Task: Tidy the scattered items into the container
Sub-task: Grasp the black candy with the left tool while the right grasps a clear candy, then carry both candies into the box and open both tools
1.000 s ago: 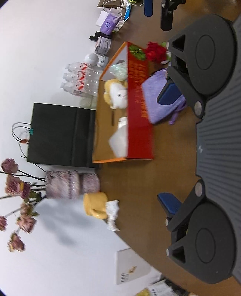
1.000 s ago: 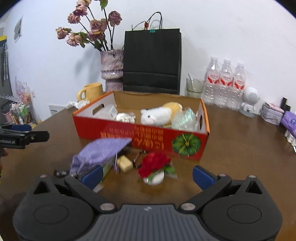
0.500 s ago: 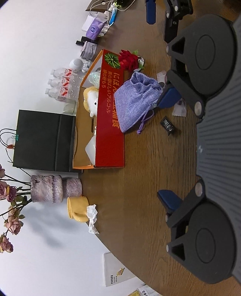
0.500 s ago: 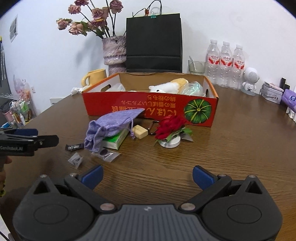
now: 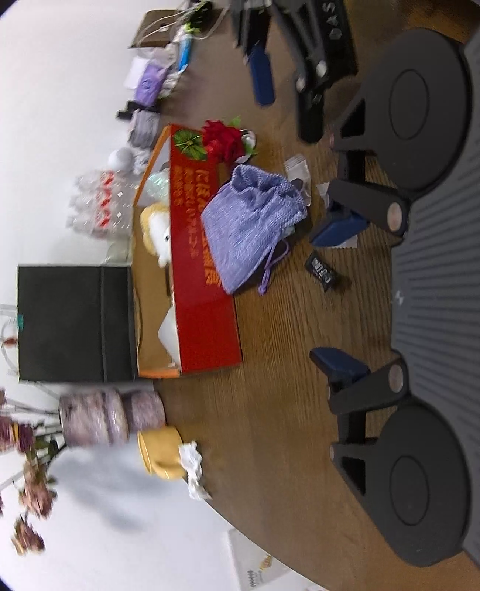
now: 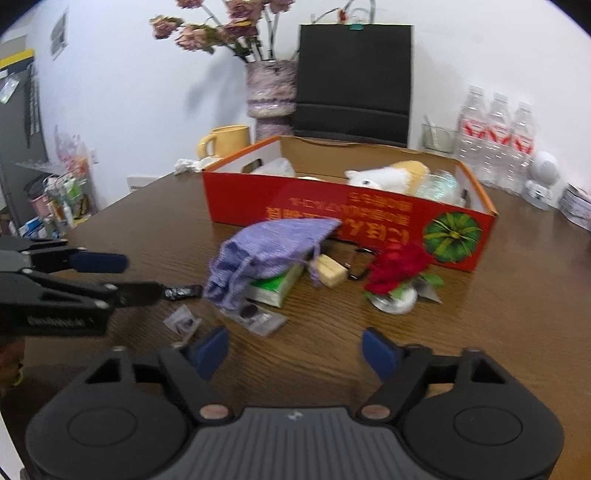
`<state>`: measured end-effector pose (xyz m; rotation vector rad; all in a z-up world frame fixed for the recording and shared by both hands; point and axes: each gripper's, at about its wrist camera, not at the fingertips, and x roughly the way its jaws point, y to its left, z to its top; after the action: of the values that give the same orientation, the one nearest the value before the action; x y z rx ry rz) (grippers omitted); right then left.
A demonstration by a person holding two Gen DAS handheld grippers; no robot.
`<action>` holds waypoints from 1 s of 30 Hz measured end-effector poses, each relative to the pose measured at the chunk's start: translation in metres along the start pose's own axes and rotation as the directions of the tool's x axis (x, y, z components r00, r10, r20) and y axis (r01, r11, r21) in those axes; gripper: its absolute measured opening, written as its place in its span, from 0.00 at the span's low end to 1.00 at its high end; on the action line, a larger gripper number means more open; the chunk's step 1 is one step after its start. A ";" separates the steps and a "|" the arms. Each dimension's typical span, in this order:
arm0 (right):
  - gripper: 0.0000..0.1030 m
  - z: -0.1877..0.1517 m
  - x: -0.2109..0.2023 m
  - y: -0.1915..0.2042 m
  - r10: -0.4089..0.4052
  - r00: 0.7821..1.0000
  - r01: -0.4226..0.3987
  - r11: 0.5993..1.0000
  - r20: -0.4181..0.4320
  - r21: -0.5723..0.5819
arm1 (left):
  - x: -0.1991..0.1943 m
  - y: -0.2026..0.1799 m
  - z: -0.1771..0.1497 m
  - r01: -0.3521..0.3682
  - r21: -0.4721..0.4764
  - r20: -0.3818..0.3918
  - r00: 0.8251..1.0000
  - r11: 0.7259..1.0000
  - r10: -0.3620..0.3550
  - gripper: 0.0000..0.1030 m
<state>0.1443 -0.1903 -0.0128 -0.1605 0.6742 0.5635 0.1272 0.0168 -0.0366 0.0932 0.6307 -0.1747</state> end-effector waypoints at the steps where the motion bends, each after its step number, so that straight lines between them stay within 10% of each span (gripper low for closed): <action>1: 0.62 0.002 0.003 0.002 0.008 1.000 -0.008 1.000 0.000 -0.010 | 0.003 -0.001 0.001 0.000 0.014 -0.007 1.000 1.000 0.000 0.57; 13: 0.37 0.017 0.040 0.024 0.083 0.994 -0.092 0.985 -0.066 -0.147 | 0.032 -0.005 0.008 0.042 0.098 -0.075 0.997 0.994 -0.035 0.44; 19: 0.17 0.013 0.036 0.017 0.113 0.991 -0.121 0.986 -0.073 -0.118 | 0.032 -0.005 0.009 0.095 0.088 -0.086 0.992 0.992 -0.088 0.15; 30: 0.14 0.007 0.022 0.001 0.093 0.994 -0.095 0.995 -0.053 -0.030 | 0.019 -0.003 0.004 0.074 0.007 -0.049 0.996 0.997 -0.074 0.11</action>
<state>0.1617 -0.1772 -0.0215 -0.1746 0.7257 0.6627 0.1443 0.0105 -0.0447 0.0825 0.6827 -0.2473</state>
